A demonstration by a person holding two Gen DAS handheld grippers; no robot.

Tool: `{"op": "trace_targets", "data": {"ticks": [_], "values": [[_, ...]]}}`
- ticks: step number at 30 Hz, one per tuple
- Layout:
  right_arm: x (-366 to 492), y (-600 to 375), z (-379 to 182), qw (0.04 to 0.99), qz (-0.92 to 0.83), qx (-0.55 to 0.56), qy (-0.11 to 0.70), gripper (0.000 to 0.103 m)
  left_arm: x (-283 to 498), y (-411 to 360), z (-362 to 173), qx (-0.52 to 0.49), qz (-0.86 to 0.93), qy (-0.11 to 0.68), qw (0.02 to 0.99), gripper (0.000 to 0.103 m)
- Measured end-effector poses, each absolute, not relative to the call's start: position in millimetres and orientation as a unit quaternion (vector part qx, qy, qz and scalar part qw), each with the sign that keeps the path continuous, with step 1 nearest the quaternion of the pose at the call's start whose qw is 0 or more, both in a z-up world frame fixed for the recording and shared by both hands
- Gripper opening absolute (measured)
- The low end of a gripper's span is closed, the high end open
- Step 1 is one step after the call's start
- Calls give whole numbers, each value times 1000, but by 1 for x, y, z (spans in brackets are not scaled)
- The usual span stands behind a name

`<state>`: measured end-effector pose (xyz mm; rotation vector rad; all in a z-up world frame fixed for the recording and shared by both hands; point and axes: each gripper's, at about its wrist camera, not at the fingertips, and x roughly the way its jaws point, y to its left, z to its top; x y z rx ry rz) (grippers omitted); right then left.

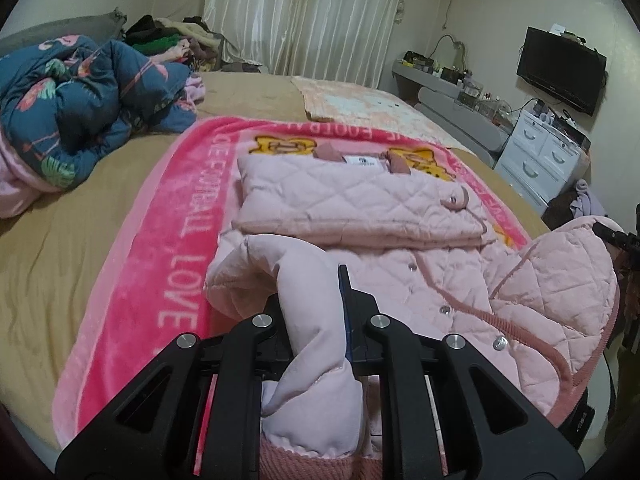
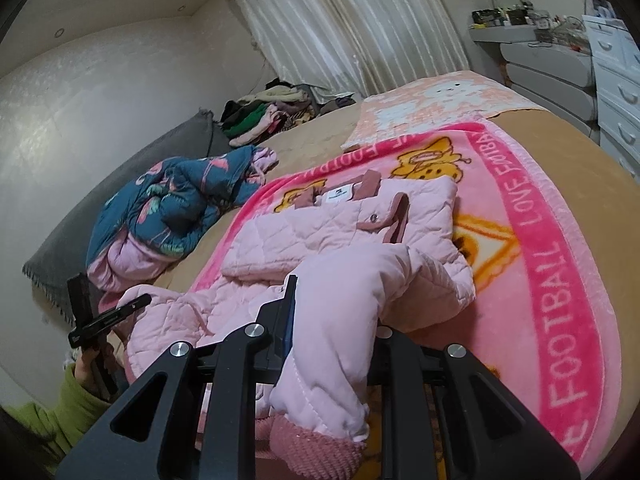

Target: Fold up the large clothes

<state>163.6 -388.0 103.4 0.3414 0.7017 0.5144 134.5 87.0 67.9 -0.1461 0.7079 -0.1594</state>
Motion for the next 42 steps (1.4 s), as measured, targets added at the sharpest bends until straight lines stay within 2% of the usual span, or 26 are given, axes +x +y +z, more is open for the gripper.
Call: {"op": "trace_targets", "data": {"ticks": [18, 39, 42], "values": [[210, -399, 108, 889, 215, 203, 351, 18, 182, 91, 90, -65, -57, 337, 937, 8], [273, -407, 96, 853, 198, 255, 410, 19, 252, 108, 88, -101, -30, 373, 922, 12], [288, -408, 89, 841, 204, 278, 418, 23, 265, 110, 81, -100, -22, 383, 918, 12]]}}
